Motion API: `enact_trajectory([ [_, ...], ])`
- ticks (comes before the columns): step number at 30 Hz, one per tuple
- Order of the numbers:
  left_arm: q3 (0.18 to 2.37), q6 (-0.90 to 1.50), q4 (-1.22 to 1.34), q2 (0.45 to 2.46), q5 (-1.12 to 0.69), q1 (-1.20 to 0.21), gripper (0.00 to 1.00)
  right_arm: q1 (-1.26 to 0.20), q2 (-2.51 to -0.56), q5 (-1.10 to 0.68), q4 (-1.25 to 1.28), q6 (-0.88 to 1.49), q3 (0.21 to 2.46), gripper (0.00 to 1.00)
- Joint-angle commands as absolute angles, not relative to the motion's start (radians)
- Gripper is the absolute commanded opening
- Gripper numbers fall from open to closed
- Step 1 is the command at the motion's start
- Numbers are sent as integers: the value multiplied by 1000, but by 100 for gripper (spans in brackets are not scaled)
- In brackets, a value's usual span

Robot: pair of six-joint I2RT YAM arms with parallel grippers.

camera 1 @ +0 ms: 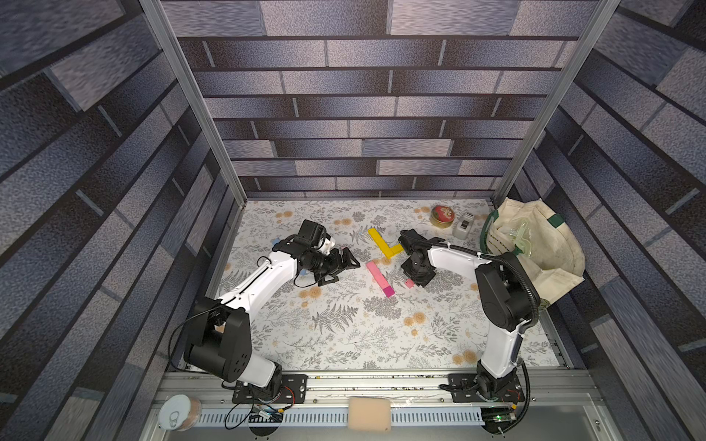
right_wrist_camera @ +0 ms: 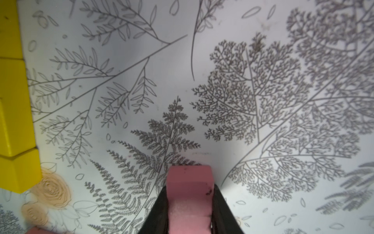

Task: Assemble the letter v with building blocks
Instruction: Assemble the building block at the center of the board.

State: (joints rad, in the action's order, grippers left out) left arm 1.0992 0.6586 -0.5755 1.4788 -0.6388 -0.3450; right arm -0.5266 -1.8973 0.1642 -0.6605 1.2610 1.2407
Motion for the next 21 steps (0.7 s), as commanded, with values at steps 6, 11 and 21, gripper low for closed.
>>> enact_trajectory([
  [6, 1088, 662, -581, 1442, -647, -332, 100, -576, -1934, 134, -761, 1342, 1247, 22],
  [11, 1085, 667, -576, 1445, -658, -324, 100, -599, -1958, 125, -777, 1372, 1271, 22],
  [21, 1084, 668, -576, 1440, -661, -319, 100, -617, -1977, 112, -793, 1442, 1307, 23],
])
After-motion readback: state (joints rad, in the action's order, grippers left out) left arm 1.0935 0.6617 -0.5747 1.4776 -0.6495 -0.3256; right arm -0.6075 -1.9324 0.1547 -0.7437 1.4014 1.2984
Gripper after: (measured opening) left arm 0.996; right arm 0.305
